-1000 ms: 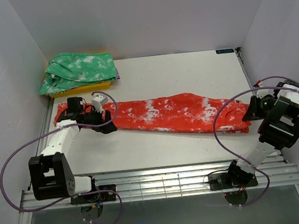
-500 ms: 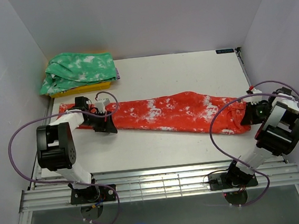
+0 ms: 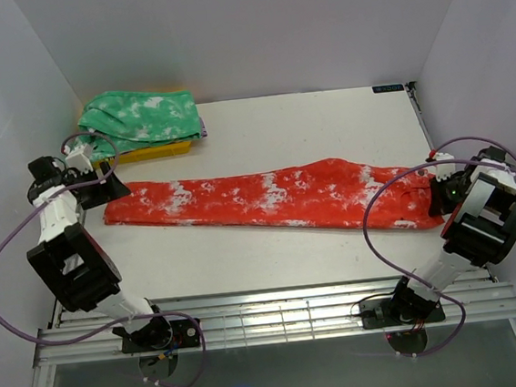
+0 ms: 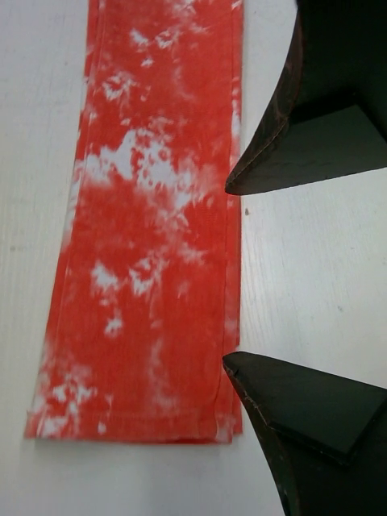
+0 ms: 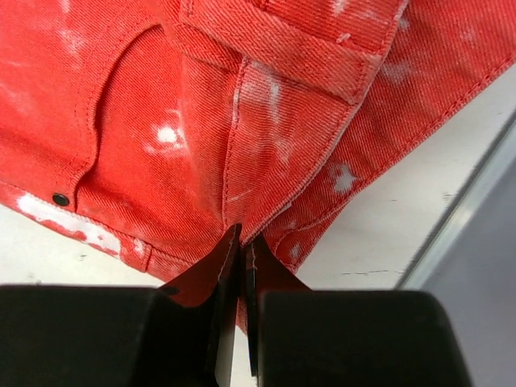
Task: Fold and stack the trousers
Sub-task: Fold the trousers
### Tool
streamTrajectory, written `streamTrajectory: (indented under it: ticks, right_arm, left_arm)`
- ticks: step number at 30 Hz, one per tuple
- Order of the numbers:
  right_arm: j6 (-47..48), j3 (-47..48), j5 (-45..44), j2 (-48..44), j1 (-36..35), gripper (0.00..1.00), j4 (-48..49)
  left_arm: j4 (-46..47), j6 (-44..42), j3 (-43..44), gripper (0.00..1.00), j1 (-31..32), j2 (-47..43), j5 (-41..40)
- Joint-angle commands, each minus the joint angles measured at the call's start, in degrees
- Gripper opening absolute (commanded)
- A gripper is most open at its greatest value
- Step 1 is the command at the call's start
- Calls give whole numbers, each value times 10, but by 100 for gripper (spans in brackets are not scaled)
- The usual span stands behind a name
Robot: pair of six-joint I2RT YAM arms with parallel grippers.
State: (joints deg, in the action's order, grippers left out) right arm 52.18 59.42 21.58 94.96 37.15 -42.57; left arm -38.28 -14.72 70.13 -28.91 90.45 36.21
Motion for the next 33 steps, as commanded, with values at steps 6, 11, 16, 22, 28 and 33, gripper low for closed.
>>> streamTrajectory:
  ticks: [6, 11, 16, 22, 28, 33]
  right_arm:
    - [62, 33, -80, 34, 8, 8, 50]
    - [68, 40, -88, 44, 9, 8, 51]
    - [74, 39, -88, 45, 9, 8, 48]
    - [83, 45, -83, 48, 9, 8, 35]
    - [80, 57, -75, 53, 7, 8, 20]
    - [78, 61, -73, 56, 8, 8, 20]
  left_arm:
    - [-3, 6, 72, 89, -40, 114, -34]
    - [7, 3, 91, 86, -41, 175, -67]
    - [20, 9, 92, 81, -42, 228, -90]
    - [10, 14, 68, 70, -42, 268, -80]
    - [-13, 14, 40, 44, -41, 272, 25]
    - [-16, 21, 40, 24, -41, 271, 45]
